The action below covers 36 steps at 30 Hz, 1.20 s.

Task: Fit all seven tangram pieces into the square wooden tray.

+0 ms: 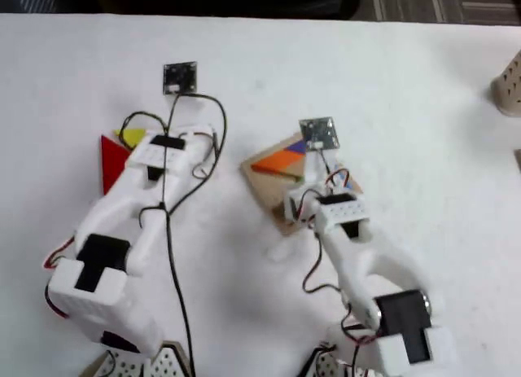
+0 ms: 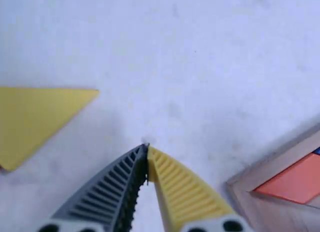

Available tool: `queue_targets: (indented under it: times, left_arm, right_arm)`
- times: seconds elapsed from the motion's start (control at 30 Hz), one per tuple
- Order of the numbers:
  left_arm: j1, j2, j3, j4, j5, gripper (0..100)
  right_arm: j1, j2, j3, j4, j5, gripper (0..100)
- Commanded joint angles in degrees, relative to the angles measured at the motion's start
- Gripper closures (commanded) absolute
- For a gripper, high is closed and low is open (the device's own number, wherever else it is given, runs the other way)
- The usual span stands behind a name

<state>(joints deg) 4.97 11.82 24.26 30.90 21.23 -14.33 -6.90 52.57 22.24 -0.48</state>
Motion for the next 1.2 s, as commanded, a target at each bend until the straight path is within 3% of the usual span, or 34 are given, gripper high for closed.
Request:
queue_targets:
  times: [0.0,0.2,0.43,0.63,0.8,1.07,1.17]
  left_arm:
    - [0.84,-0.31,-3.08,-0.09,0.26,98]
    - [1.63,-0.31,-3.25,-0.09,0.26,98]
    - [2.51,-0.22,-3.08,-0.09,0.26,98]
    - [2.42,-0.04,-3.08,-0.09,0.26,98]
    - [2.24,-0.04,-3.08,-0.09,0.26,98]
    - [2.24,-0.04,-3.08,-0.09,0.26,98]
    - [2.24,-0.04,-3.08,-0.09,0.26,98]
  right_arm:
    - [3.03,-1.01,-4.92,-0.84,-0.44,98.1]
    - [7.43,-9.19,-1.76,-0.75,-0.53,97.0]
    - [3.56,-9.36,1.49,-0.75,-0.53,76.9]
    - [1.1,-3.82,-1.23,-1.19,0.62,76.6]
    - [1.63,5.23,-7.47,-0.66,8.88,76.9]
    - [2.15,6.73,-9.41,2.51,10.2,76.9]
    - [1.71,6.73,-9.14,2.59,17.05,76.9]
